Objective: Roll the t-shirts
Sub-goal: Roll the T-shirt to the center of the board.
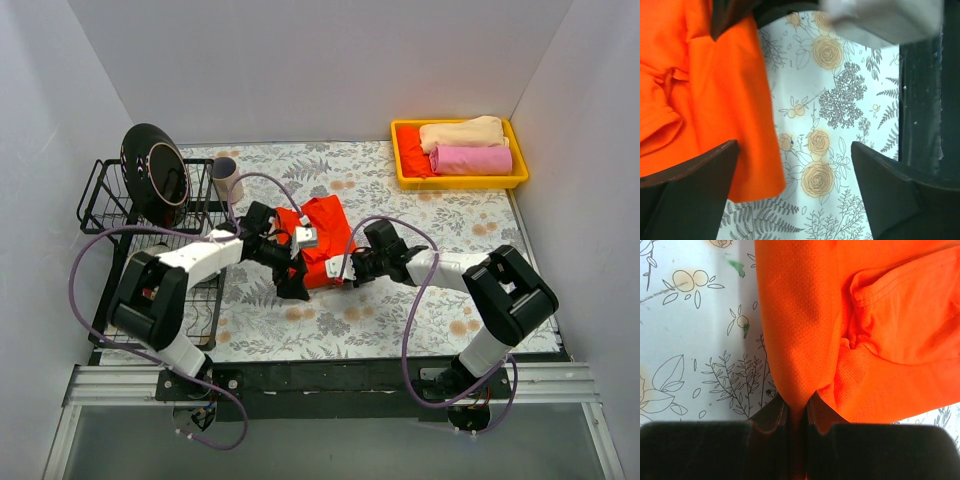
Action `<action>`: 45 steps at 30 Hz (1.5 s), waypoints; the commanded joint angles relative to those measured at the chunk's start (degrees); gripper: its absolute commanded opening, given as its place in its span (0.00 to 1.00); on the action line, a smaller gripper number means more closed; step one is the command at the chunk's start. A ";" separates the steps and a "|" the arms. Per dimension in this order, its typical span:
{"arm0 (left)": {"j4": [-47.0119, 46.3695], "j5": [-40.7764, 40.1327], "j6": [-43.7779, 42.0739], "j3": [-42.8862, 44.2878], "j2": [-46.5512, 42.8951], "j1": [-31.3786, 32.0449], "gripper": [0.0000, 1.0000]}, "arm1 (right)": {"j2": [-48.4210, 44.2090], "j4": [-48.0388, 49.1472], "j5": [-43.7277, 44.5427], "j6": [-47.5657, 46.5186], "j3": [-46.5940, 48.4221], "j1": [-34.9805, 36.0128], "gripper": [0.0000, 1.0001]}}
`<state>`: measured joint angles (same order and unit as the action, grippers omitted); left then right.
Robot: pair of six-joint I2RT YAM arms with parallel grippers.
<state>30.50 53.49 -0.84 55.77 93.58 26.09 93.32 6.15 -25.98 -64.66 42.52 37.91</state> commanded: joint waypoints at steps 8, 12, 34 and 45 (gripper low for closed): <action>-26.45 -19.91 0.49 -13.66 -8.15 7.22 0.98 | 0.90 -7.99 -0.13 2.08 3.79 -0.03 0.08; -28.04 -21.24 0.49 -14.98 -6.84 7.31 0.85 | 0.64 -8.79 -0.13 2.96 4.15 -0.03 0.08; 13.67 -0.24 -6.18 -1.63 -4.11 6.52 0.00 | 2.73 -57.81 -11.63 -3.09 20.13 -3.71 0.08; 13.01 -0.76 -5.49 -4.96 -0.77 4.77 0.00 | 23.82 -80.77 -17.09 -11.45 39.11 -5.74 0.06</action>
<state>37.06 53.36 -6.39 53.19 91.79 32.18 112.53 -62.52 -44.71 -73.45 76.88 34.20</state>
